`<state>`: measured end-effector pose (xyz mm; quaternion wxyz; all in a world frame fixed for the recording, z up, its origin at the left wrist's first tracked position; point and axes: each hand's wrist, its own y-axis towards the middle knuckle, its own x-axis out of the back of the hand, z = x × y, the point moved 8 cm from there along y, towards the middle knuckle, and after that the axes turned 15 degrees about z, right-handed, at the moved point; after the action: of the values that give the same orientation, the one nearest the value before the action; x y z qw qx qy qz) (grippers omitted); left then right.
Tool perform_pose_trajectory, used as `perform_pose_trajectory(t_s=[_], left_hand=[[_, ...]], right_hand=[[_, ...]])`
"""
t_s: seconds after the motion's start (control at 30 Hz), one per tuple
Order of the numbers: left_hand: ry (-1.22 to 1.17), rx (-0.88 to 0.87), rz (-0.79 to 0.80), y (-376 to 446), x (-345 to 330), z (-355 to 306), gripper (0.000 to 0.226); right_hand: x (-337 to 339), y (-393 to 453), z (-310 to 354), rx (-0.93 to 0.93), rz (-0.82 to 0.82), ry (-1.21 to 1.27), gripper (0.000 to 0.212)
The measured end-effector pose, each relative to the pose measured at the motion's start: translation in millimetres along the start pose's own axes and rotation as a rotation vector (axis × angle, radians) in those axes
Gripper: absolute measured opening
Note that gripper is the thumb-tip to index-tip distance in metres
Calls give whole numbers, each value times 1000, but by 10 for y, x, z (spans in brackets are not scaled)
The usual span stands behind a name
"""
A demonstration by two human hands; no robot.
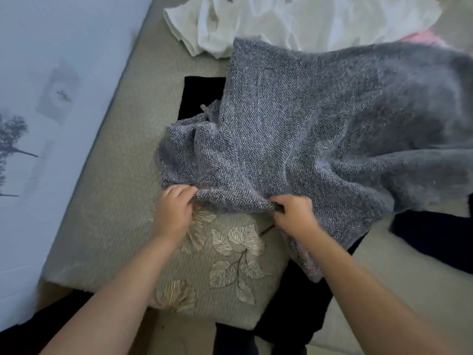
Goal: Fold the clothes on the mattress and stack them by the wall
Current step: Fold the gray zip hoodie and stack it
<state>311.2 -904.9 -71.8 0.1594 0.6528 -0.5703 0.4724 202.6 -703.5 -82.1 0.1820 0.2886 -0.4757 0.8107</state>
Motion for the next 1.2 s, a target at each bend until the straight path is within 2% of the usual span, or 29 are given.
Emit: perform_pose_trajectory(t_s=[0.17,0.27,0.37,0.57,0.63,0.7,0.77,0.8,0.87,0.93,1.0,1.07,1.13,1.2], left_hand=[[-54,-253,-144,-70,457,-907,20],[-99,-370,-218,13,716,-1706,16],[-61,-538,-178,30,729,-2690,17],[42,-857,57,-310,-40,-4932,16],[68,-1040,115,-513,-405,-5800,15],[92,-1255,147,-757,-781,-6627,13],[83,-1384,215,-929,-1199,-7253,17],[84,-1370,275,-946,-1437,-7453,21],[114,-1255,429,-885,-1922,-7569,31],[191,-1098,538,-750,-2374,-7322,34],[364,-899,599,-594,-2733,-6807,35],[528,-681,650,-496,-2957,-6208,39],[656,-479,697,-451,-3103,-5714,51],[756,-393,687,-427,-3202,-5492,59]], right_hand=[[591,-657,-391,29,10,244,34],[872,-1125,-680,79,35,385,34],[1062,-1720,-1081,166,120,616,17],[1211,-2927,-2476,170,181,1032,10],[1168,-3293,-2945,204,213,1238,19],[1111,-3605,-3515,190,141,1432,14],[1002,-3846,-4147,88,-46,1597,16],[888,-3920,-4493,-26,-175,1658,9],[572,-4031,-5146,-331,-453,1664,25],[209,-4065,-5607,-652,-583,1555,27],[-78,-3981,-5788,-814,-602,1497,16],[-212,-3862,-5833,-885,-528,1374,29],[-216,-3732,-5820,-878,-470,1212,41],[-245,-3641,-5829,-890,-458,1132,46]])
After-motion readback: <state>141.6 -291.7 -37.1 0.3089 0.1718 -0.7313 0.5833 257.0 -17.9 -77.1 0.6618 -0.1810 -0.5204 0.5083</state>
